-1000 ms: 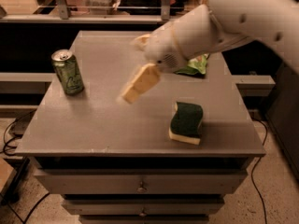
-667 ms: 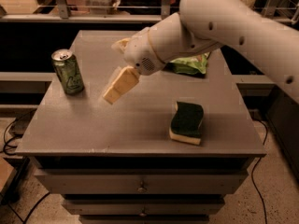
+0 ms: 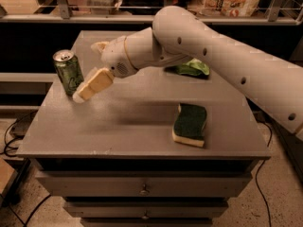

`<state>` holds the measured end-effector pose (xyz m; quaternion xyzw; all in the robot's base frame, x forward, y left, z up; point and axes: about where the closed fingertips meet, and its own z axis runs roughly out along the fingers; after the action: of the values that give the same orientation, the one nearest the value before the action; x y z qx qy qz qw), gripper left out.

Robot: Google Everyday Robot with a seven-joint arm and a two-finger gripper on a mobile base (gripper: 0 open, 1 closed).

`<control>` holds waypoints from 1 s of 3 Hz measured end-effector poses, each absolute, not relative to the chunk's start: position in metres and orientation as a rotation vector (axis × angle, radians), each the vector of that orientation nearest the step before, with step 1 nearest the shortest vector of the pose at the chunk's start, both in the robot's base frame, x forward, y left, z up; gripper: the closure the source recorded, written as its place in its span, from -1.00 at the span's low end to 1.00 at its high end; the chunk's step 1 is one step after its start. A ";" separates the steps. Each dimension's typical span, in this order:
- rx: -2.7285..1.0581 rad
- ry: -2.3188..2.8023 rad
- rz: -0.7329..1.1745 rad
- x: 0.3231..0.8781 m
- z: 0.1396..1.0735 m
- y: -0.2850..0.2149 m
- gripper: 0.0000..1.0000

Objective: Knock green can over

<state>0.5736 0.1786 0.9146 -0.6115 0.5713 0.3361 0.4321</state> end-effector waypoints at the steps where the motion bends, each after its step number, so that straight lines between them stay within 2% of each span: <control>1: -1.468 1.349 0.913 0.590 0.914 0.208 -1.00; 2: -1.452 1.296 0.979 0.599 0.910 0.238 -1.00; 3: -1.475 1.254 1.028 0.602 0.905 0.261 -0.63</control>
Offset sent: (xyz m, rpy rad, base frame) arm 0.0381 0.0947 -0.0096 0.2255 0.0329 0.1092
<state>0.6023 0.2612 0.9049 -0.5984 0.5089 0.4172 0.4569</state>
